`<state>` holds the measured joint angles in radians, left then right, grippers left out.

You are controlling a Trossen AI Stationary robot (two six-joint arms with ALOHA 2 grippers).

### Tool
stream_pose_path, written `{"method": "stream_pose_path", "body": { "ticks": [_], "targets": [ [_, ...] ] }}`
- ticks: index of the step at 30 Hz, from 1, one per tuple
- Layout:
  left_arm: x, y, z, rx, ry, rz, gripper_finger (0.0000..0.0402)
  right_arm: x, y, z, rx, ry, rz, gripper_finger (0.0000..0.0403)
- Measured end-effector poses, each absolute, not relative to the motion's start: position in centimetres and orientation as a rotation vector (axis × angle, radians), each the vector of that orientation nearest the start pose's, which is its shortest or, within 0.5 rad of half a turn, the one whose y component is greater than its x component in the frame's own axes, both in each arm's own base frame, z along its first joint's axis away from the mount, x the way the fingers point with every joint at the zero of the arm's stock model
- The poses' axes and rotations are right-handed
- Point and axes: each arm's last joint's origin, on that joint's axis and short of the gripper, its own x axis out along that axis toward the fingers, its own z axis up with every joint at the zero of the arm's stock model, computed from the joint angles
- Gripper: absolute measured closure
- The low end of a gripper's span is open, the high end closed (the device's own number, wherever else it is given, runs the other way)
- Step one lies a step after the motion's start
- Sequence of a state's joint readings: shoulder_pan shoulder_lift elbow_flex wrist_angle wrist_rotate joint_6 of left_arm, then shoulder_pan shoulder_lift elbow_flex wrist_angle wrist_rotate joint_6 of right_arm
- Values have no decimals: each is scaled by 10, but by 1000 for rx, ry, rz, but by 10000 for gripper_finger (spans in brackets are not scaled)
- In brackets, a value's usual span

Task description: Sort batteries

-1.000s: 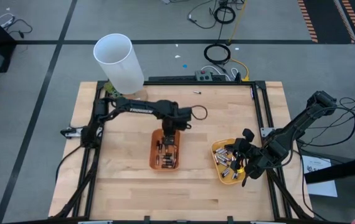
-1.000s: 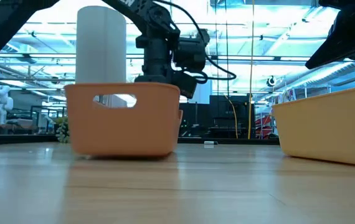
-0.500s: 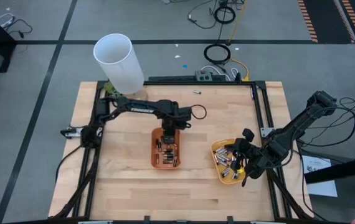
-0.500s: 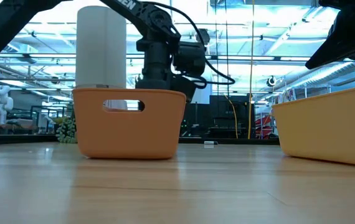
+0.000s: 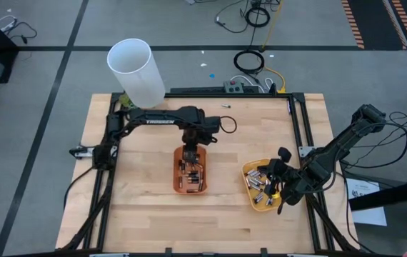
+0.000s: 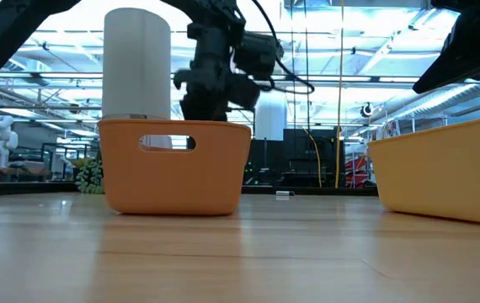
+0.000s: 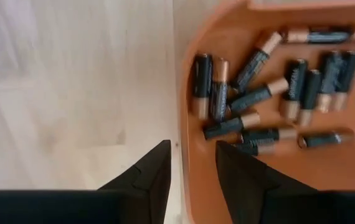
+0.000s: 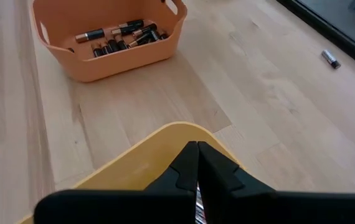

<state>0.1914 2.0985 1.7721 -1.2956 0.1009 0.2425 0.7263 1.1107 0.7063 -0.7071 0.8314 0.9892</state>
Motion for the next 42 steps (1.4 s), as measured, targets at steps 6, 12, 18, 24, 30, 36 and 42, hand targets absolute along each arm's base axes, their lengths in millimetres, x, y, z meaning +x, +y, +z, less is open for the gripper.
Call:
{"method": "stream_pose_path", "body": {
  "ticks": [6,12,18,24,30,36,42],
  "targets": [
    [378,77,249,-41,1534,-108,267,162,104,225,81,661,-434,401],
    [347,77,308,-17,1322,-70,267,181,80,236,85,817,-350,360],
    [300,63,332,19,1003,-43,267,192,50,236,-12,944,-269,283],
    [254,37,303,39,695,-67,267,198,24,228,-36,1087,-174,242],
    [224,24,282,107,363,-69,267,209,14,214,-20,1178,-43,242],
    [213,22,261,130,213,-62,267,225,10,188,-45,1282,0,247],
    [212,22,258,161,184,-63,267,244,7,159,-35,1343,9,249]
  ]
}}
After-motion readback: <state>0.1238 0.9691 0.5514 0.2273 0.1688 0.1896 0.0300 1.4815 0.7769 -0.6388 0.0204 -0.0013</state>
